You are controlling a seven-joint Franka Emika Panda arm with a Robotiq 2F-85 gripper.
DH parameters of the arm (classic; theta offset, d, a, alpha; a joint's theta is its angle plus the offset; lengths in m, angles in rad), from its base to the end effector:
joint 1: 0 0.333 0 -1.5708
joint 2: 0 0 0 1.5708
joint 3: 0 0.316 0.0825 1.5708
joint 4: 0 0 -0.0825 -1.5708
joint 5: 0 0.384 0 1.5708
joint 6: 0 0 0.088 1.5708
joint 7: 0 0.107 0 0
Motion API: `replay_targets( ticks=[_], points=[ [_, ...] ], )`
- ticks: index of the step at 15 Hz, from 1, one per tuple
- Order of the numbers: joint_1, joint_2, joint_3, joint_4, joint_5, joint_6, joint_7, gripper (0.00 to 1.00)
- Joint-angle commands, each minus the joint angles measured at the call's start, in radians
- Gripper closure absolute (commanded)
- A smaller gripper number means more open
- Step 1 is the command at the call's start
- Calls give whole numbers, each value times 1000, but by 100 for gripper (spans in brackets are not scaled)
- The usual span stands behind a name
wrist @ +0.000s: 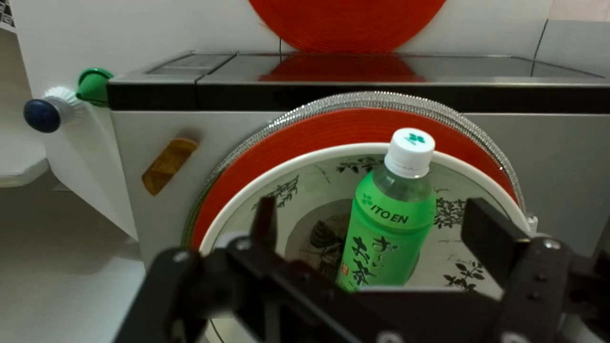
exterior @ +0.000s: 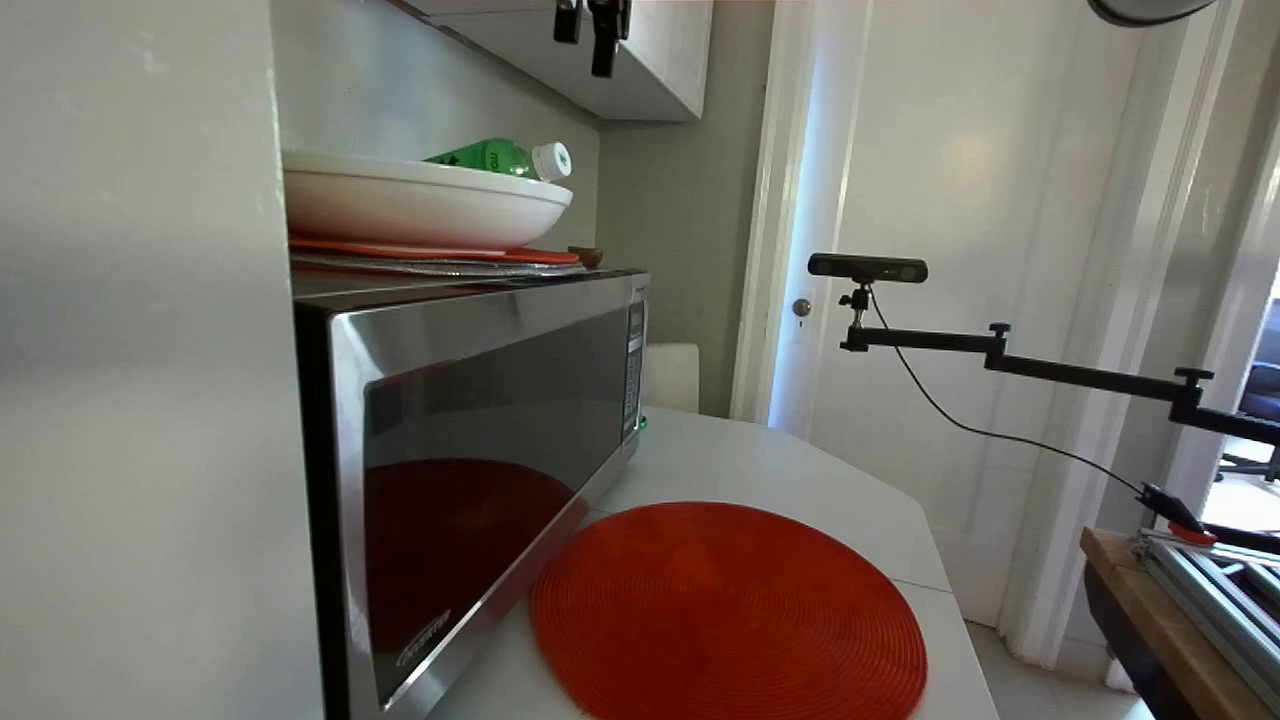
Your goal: Pick up the red mat from the top of the microwave and put it on the counter, then pick up the bottle from the counter and put it on top of the microwave
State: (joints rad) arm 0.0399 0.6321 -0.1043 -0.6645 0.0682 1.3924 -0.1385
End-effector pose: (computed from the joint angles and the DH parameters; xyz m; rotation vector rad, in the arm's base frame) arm 0.6981 -0.0047 0.6255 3.1289 0.1763 0.1535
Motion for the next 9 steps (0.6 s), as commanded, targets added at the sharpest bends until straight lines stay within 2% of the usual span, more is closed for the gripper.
replay_targets(
  ticks=[1, 5, 9],
  points=[
    [2, -79, 0, -54, -21, -92, -85, 0],
    [4, -166, -11, -139, -79, -192, -200, 0],
    [8, -219, -30, -313, -145, -133, -221, 0]
  ],
)
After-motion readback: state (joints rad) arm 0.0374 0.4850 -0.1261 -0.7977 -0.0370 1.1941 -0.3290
